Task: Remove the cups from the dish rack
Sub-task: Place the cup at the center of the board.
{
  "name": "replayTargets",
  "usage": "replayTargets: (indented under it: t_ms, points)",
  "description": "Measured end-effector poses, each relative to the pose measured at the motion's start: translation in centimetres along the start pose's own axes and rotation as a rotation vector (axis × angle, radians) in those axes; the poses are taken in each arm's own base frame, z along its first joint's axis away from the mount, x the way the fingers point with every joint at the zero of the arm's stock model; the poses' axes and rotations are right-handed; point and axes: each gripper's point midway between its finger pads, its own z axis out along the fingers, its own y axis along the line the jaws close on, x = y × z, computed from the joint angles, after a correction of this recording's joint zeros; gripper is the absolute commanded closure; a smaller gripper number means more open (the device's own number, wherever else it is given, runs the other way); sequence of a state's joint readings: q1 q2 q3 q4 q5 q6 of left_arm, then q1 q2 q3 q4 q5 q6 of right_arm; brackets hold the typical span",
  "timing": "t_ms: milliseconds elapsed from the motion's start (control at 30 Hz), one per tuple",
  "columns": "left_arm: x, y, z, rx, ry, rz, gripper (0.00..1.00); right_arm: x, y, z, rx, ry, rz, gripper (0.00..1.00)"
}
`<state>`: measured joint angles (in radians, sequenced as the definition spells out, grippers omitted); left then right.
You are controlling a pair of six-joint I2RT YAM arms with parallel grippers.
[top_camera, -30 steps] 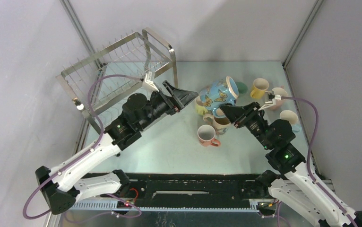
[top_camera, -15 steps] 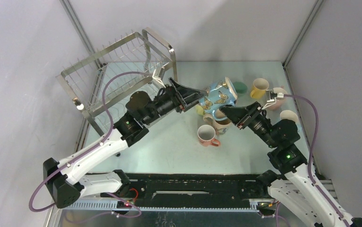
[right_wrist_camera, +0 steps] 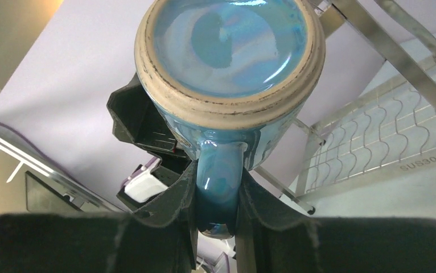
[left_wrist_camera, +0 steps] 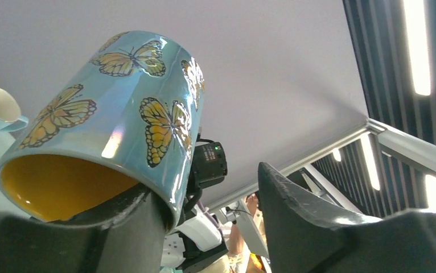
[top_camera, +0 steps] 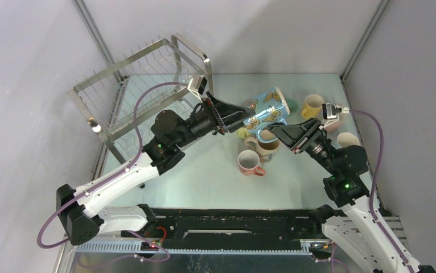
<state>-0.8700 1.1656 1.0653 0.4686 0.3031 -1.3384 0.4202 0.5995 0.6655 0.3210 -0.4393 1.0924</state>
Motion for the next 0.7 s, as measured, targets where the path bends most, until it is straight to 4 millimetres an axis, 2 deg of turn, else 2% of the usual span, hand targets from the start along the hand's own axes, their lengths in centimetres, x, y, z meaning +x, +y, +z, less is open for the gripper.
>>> replayTargets:
  t_ms: [367,533,700]
  points:
    - [0.1,-1.6,2.0,0.049,0.03,-0.016,0.71,-0.7,2.2,-0.7,-0.071,-0.026,-0.011,1.0]
    - [0.5,-1.9,3.0,0.059,0.049,-0.019,0.99,-0.8,2.9,-1.4,-0.085,-0.037,-0.033,1.0]
    - [1.0,-2.3,3.7,0.062,0.076,-0.005,1.0,-0.7,2.9,-1.9,-0.069,-0.044,-0.05,1.0]
